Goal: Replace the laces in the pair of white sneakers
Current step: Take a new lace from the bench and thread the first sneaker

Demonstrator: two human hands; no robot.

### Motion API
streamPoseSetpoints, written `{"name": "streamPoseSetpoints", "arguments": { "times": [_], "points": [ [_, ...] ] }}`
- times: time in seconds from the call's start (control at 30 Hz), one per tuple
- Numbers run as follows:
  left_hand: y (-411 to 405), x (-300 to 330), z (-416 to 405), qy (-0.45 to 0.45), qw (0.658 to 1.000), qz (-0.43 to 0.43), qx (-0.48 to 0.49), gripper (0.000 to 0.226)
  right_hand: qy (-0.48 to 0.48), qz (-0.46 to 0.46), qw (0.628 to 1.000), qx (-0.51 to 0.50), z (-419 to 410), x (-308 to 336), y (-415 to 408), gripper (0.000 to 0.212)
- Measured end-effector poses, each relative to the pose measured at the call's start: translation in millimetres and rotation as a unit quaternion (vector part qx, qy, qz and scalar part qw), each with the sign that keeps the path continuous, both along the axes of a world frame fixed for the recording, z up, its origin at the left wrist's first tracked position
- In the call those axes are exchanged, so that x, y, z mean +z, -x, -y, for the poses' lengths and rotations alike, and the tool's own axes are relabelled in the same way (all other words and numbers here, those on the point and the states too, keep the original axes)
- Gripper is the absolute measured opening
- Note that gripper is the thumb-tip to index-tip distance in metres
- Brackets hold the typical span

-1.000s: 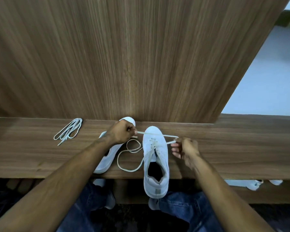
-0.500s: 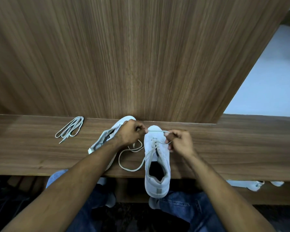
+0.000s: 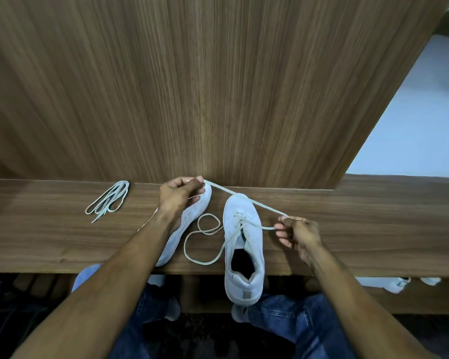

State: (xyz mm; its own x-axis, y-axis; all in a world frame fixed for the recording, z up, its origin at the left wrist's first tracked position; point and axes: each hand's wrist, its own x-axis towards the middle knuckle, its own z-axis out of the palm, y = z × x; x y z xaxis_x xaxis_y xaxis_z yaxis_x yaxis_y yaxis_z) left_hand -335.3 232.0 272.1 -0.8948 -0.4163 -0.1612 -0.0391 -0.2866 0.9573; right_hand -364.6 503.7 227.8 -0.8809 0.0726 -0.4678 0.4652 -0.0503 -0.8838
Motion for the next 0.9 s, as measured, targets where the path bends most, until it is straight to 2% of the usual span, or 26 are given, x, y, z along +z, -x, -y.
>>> {"name": "streamPoseSetpoints", "arguments": {
  "times": [0.1,0.2,0.27,0.33,0.43,0.57,0.63,0.67,0.8,0.9],
  "points": [
    [8,12,-7,-0.133,0.989,-0.037,0.045,0.011,0.000,-0.026,0.998,0.056,11,-4,-5,0.010],
    [13,22,-19,-0.110,0.987,-0.083,0.077,0.013,-0.025,-0.108,0.986,0.123,21,-6,-11,0.034],
    [12,21,-27,0.017,0.990,-0.126,0.063,0.017,-0.068,-0.150,0.973,0.163,27,-12,-18,0.039],
    [11,9,-35,0.190,0.973,-0.131,-0.001,0.018,-0.143,-0.186,0.950,0.204,32,-23,-26,0.041],
    [7,-18,-46,0.373,0.918,-0.066,-0.118,0.007,-0.266,-0.206,0.912,0.235,38,-33,-29,0.036],
    [-3,-42,-59,0.502,0.832,-0.021,-0.234,0.008,-0.375,-0.216,0.872,0.231,41,-33,-31,0.022],
    [-8,-43,-65,0.545,0.796,0.010,-0.261,0.010,-0.372,-0.222,0.876,0.211,40,-35,-31,0.017],
    [-11,-44,-66,0.554,0.791,0.023,-0.259,0.010,-0.353,-0.218,0.886,0.206,39,-36,-31,0.016],
    [-12,-41,-71,0.535,0.807,0.067,-0.241,0.009,-0.234,-0.167,0.937,0.198,34,-43,-24,0.019],
    [-12,-41,-78,0.540,0.806,0.091,-0.224,0.010,-0.151,-0.139,0.963,0.173,33,-44,-22,0.019]
  ]
}}
